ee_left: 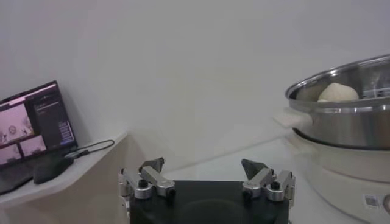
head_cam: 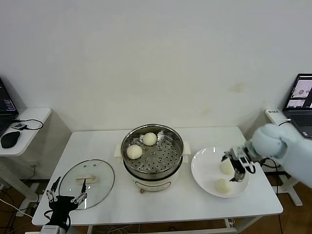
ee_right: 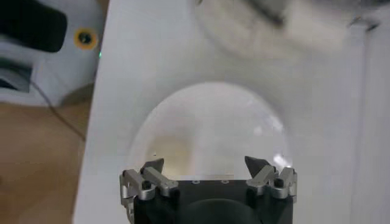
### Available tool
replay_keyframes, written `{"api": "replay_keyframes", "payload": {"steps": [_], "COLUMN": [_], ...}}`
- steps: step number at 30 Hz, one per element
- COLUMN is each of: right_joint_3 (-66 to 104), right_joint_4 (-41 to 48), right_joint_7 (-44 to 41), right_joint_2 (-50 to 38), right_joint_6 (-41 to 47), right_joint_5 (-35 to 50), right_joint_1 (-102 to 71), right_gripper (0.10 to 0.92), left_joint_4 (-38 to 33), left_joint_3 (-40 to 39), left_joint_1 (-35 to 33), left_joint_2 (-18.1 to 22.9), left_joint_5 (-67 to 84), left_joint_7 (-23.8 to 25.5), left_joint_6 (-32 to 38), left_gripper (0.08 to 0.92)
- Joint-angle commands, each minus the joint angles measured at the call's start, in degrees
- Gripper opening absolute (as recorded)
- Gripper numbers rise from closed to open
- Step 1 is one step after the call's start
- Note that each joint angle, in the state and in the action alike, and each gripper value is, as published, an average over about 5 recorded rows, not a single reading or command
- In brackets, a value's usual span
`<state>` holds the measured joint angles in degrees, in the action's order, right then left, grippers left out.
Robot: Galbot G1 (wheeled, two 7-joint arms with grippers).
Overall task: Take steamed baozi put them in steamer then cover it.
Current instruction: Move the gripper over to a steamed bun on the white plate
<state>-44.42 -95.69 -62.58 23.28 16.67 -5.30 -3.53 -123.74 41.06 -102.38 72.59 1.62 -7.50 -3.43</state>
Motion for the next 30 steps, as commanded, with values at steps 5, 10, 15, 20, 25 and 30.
{"api": "replay_keyframes", "payload": {"steps": [5,10,15,20,25,30], "right_joint_3": [7.66,7.23,6.33,5.81,5.74,5.65], "right_joint_4": [3.65,5.83,7.97,10.23,11.68,11.62], "right_joint_7": [1.42,3.13,3.41,3.62,3.62,3.19], "right_joint_2": [1.44,4.71,6.94,8.29,9.43,9.86], "right_joint_6": [-1.36,-0.89,-0.52,-0.48,-0.21,0.70], "right_joint_5": [-5.25,-4.70,-5.00,-5.17,-4.99,-4.06], "right_joint_1": [-12.69,-12.23,-11.63,-11.26,-11.04,-11.00], "right_gripper": [0.823,0.823,0.822,0.811,0.775,0.703], "left_joint_4": [0.45,0.73,1.07,1.45,1.71,1.75], "left_joint_3": [0.43,0.73,0.69,0.73,0.68,0.66], "left_joint_1": [-0.09,0.08,0.19,0.40,0.59,0.66], "left_joint_2": [0.12,0.33,0.70,0.71,0.69,0.63], "left_joint_5": [-0.06,-0.08,-0.23,-0.25,-0.25,-0.24], "left_joint_7": [-0.01,0.01,0.01,0.00,0.01,0.02], "left_joint_6": [-0.01,-0.04,-0.03,0.00,0.00,-0.01], "left_gripper": [0.823,0.823,0.823,0.823,0.823,0.823]}}
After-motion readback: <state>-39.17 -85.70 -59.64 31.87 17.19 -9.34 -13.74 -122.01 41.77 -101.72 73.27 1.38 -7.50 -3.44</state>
